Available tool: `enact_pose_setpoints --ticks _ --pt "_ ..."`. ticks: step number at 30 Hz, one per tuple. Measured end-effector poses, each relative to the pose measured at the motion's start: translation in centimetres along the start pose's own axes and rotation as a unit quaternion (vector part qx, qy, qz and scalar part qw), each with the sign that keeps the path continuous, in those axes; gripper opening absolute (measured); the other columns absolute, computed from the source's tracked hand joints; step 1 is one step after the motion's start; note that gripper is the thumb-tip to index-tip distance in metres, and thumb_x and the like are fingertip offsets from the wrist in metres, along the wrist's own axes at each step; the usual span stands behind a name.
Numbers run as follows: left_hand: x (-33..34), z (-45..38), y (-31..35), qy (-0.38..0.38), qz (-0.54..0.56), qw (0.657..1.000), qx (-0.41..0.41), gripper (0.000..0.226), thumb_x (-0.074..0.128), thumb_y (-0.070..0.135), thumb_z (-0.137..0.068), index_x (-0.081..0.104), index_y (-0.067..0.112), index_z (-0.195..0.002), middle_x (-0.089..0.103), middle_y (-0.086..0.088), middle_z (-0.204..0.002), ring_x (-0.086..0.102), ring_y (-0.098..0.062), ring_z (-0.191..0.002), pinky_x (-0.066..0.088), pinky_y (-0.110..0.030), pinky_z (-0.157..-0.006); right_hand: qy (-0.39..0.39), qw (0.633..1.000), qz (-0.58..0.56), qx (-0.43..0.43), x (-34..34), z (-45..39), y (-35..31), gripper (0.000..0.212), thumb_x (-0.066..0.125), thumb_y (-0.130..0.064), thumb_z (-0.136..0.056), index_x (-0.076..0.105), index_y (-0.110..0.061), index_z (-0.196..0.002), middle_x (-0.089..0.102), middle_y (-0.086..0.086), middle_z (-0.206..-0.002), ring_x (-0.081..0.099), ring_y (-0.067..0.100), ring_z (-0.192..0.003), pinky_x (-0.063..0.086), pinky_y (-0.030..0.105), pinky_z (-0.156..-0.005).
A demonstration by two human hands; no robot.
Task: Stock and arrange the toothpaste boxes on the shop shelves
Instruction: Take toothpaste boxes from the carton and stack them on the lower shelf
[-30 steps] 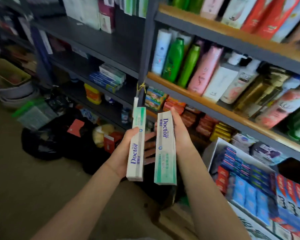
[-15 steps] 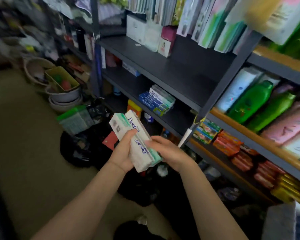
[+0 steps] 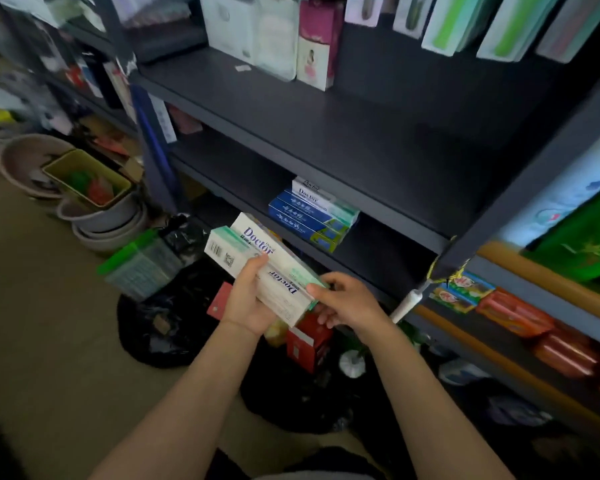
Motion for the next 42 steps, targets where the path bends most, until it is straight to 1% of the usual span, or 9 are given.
enact_pose_setpoints --ticks 3,7,10,14,22,29,32,37,42 --pt "-0.7 -4.4 -0.2 0.011 -0.017 0.999 -0.041 0.031 0.058 0.026 -0.093 0.063 0.015 -0.122 0.068 -0.016 -0.119 0.066 -0.034 -0.109 0.054 -0.048 -0.087 0.07 0.997 0.001 -0.014 -0.3 -4.5 1.3 0.026 0.076 -0.024 -0.086 0.064 -0.019 -0.109 0.069 0.005 -0.078 0.063 0.018 -0.057 0.057 0.034 -0.059" --pt "-2.5 -9.7 0.4 0.023 -0.038 0.994 -0.102 0.009 0.061 0.024 -0.092 0.063 0.018 -0.086 0.067 -0.008 -0.084 0.069 -0.024 -0.078 0.054 -0.041 -0.079 0.22 0.974 0.038 -0.034 -1.1 -11.6 3.0 0.035 0.074 -0.031 -0.086 0.063 -0.023 -0.118 0.07 0.007 -0.089 0.061 0.018 -0.065 0.052 0.032 -0.06" --pt "-4.0 -12.4 1.4 0.031 -0.039 0.989 -0.141 0.008 0.066 0.023 -0.09 0.063 0.019 -0.096 0.069 -0.008 -0.09 0.069 -0.028 -0.091 0.053 -0.048 -0.094 0.313 0.944 0.098 -0.025 -1.5 -15.0 2.6 0.043 0.07 -0.042 -0.085 0.061 -0.025 -0.123 0.071 0.006 -0.108 0.063 0.018 -0.083 0.057 0.038 -0.084" --pt "-4.8 -14.5 3.0 0.026 -0.057 0.98 -0.189 0.007 0.067 0.022 -0.09 0.062 0.019 -0.092 0.069 -0.002 -0.074 0.07 -0.02 -0.075 0.054 -0.043 -0.085 0.372 0.919 0.131 0.005 -1.8 -18.1 1.1 0.041 0.068 -0.033 -0.09 0.059 -0.017 -0.128 0.069 0.004 -0.115 0.065 0.021 -0.103 0.045 0.022 -0.079" --pt "-5.1 -17.7 3.6 0.032 -0.1 0.97 -0.22 0.015 0.071 0.023 -0.088 0.06 0.02 -0.097 0.058 -0.002 -0.078 0.06 -0.021 -0.086 0.053 -0.045 -0.091 0.453 0.889 0.059 0.032 -2.4 -22.2 1.0 0.039 0.075 -0.029 -0.075 0.06 -0.025 -0.111 0.067 0.004 -0.112 0.066 0.022 -0.1 0.055 0.043 -0.088" --pt "-5.4 -18.4 3.1 0.014 -0.135 0.971 -0.195 0.025 0.071 0.034 -0.088 0.064 0.022 -0.109 0.065 0.0 -0.086 0.065 -0.018 -0.089 0.057 -0.039 -0.082 0.525 0.849 -0.045 0.04 -2.1 -23.1 0.2 0.037 0.069 -0.01 -0.081 0.04 -0.017 -0.102 0.062 -0.003 -0.089 0.061 0.017 -0.077 0.047 0.011 -0.063" --pt "-5.2 -18.3 2.7 -0.001 -0.152 0.969 -0.196 0.032 0.067 0.039 -0.091 0.064 0.018 -0.114 0.058 0.004 -0.075 0.061 -0.012 -0.075 0.056 -0.029 -0.068 0.539 0.838 -0.066 0.048 -1.8 -21.7 0.0 0.03 0.062 -0.004 -0.08 0.042 -0.015 -0.099 0.056 -0.007 -0.08 0.055 0.01 -0.067 0.045 0.022 -0.063" --pt "-5.1 -18.4 2.2 -0.043 -0.018 0.977 -0.208 0.025 0.063 0.03 -0.093 0.067 0.017 -0.114 0.064 -0.002 -0.09 0.062 -0.021 -0.096 0.049 -0.046 -0.102 0.408 0.902 -0.071 0.126 2.4 -17.2 1.9 0.013 0.057 -0.01 -0.081 0.051 -0.012 -0.092 0.057 -0.003 -0.076 0.055 0.005 -0.057 0.043 0.021 -0.055" --pt "-2.8 -18.6 1.8 -0.087 -0.088 0.973 -0.193 0.046 0.065 0.035 -0.08 0.06 0.015 -0.12 0.066 -0.003 -0.085 0.065 -0.017 -0.08 0.056 -0.033 -0.074 0.117 0.958 -0.195 0.174 7.4 -13.5 2.7 0.04 0.053 -0.047 -0.097 0.066 -0.009 -0.101 0.066 0.013 -0.077 0.06 0.019 -0.055 0.045 0.029 -0.048"
Point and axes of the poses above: each hand's wrist, its own z-axis away from the middle knuckle, its own x-axis out of the palm, y = z × x, the point moved 2 cm from there along -z, towards the middle knuckle
